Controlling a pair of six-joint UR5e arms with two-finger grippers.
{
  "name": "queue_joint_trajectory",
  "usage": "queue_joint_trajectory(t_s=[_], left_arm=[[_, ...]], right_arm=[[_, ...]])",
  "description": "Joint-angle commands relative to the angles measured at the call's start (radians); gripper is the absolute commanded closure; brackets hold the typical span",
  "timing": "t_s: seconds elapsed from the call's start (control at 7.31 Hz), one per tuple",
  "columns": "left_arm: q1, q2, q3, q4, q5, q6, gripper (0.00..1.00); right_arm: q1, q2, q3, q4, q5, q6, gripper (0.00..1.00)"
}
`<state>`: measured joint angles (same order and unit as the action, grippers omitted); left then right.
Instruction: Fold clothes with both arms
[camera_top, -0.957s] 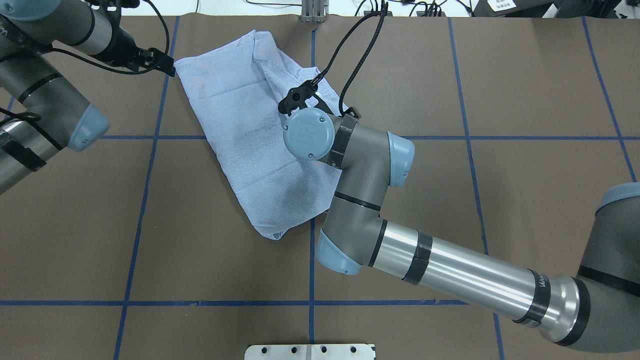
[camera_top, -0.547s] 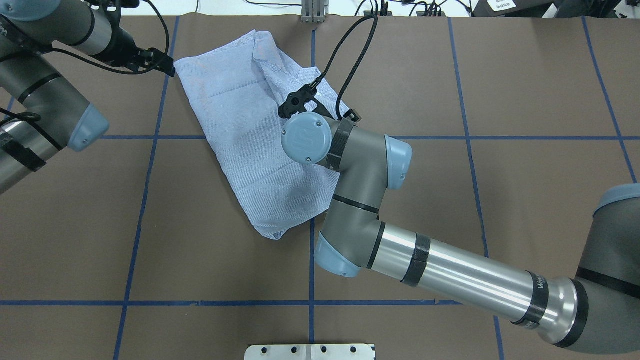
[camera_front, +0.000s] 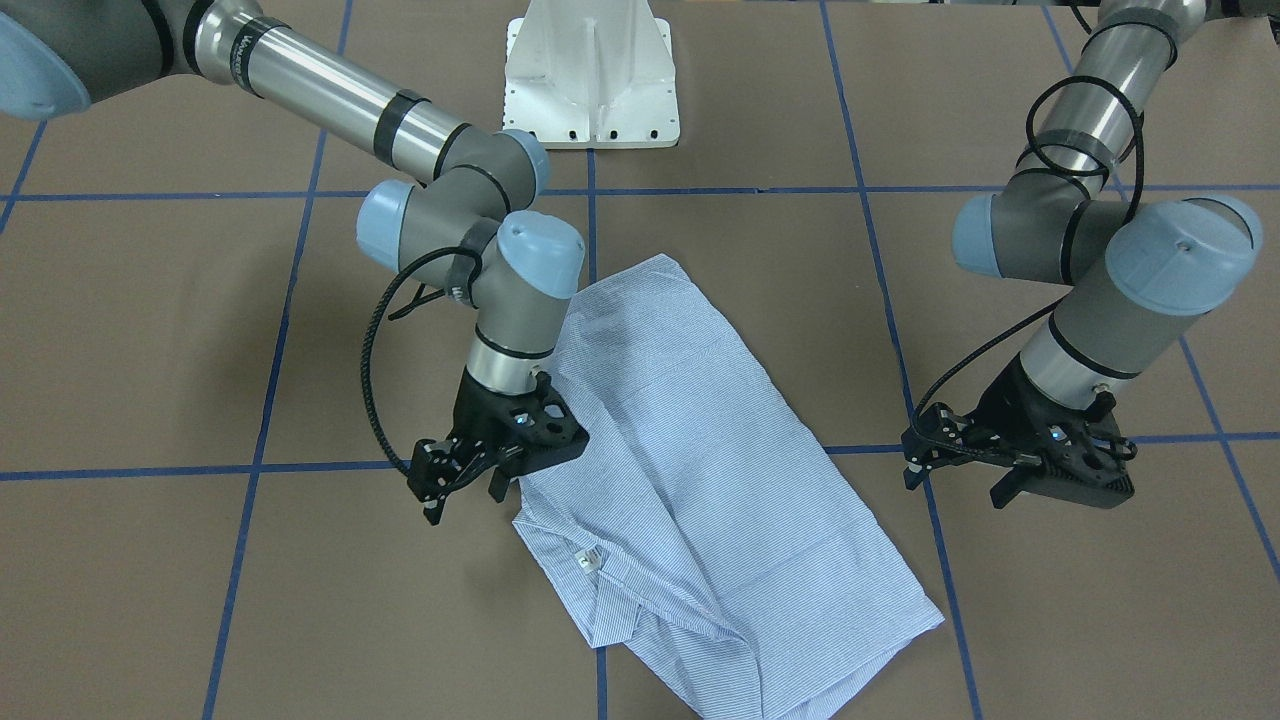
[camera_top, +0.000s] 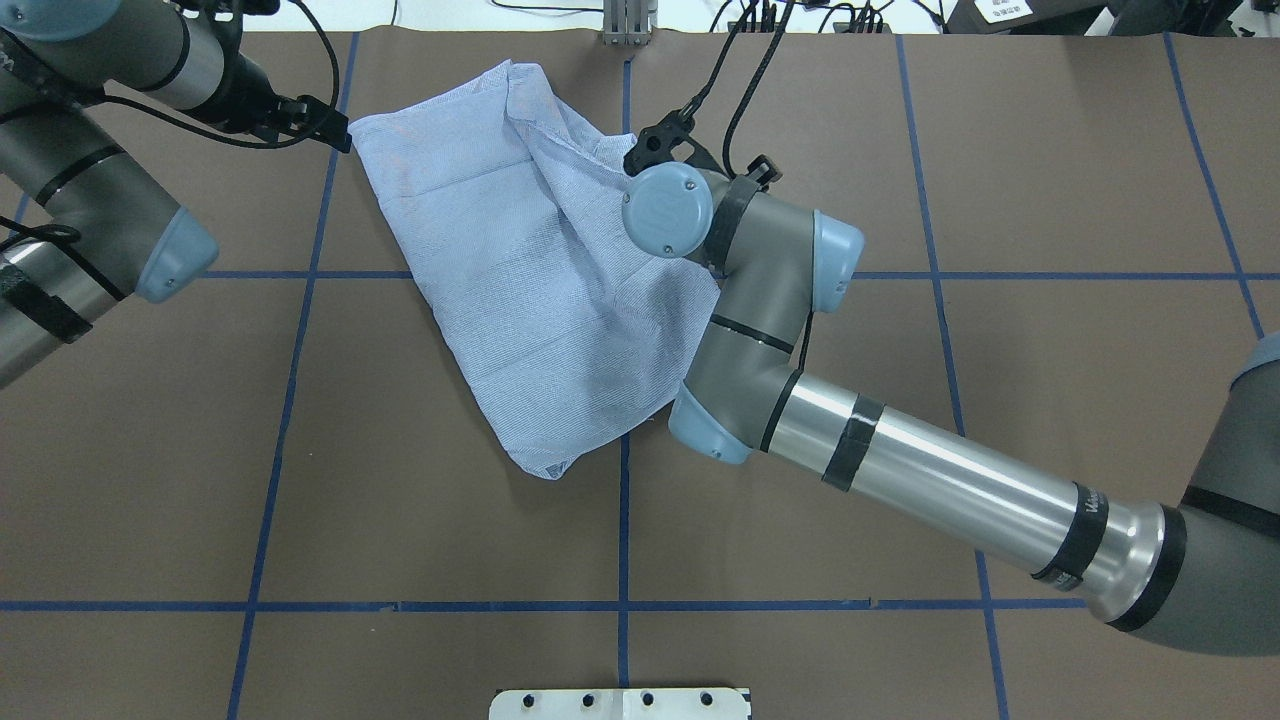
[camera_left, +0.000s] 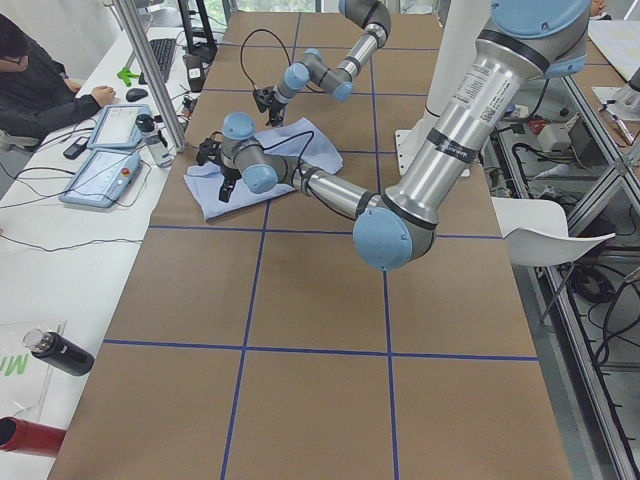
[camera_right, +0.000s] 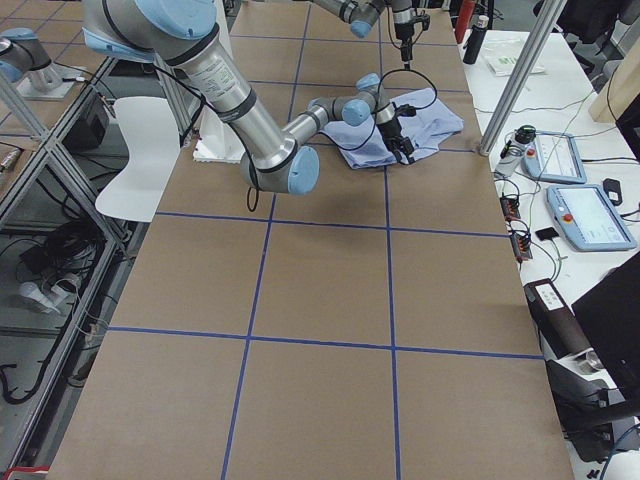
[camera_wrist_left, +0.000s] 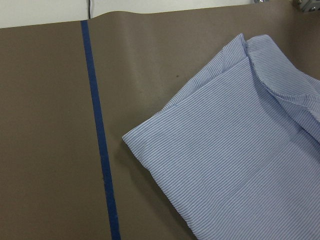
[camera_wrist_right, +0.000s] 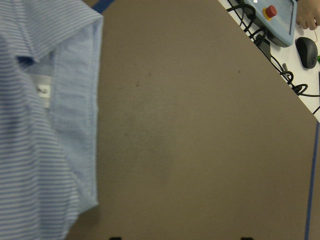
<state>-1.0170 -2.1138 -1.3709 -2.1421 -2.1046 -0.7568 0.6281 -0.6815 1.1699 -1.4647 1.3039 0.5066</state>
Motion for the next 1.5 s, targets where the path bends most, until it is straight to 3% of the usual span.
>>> queue_joint_trajectory(t_s=[0.0, 0.14, 0.27, 0.55, 0.68, 0.96, 1.37], left_arm=[[0.000, 0.000, -0.002, 0.001, -0.003, 0.001, 0.00], [0.000, 0.000, -0.014, 0.002, -0.015, 0.001, 0.00], [0.000, 0.002, -0.033, 0.016, -0.015, -0.001, 0.00], [0.001, 0.002, -0.053, 0.037, -0.015, -0.016, 0.00], [0.006, 0.002, -0.053, 0.037, -0.015, -0.035, 0.00], [0.011, 0.029, -0.075, 0.036, -0.014, -0.035, 0.00], [0.011, 0.049, -0.099, 0.036, -0.014, -0.036, 0.00]], right_arm=[[0.093, 0.003, -0.021, 0.017, 0.100, -0.046, 0.16], [0.113, 0.005, 0.028, 0.021, 0.242, -0.013, 0.12], [0.116, 0.003, 0.068, 0.024, 0.356, 0.147, 0.06], [0.085, -0.053, 0.214, 0.024, 0.469, 0.461, 0.02], [0.034, -0.106, 0.312, 0.021, 0.466, 0.680, 0.02], [-0.089, -0.136, 0.350, 0.012, 0.401, 1.111, 0.04], [-0.142, -0.159, 0.344, -0.003, 0.382, 1.305, 0.16]])
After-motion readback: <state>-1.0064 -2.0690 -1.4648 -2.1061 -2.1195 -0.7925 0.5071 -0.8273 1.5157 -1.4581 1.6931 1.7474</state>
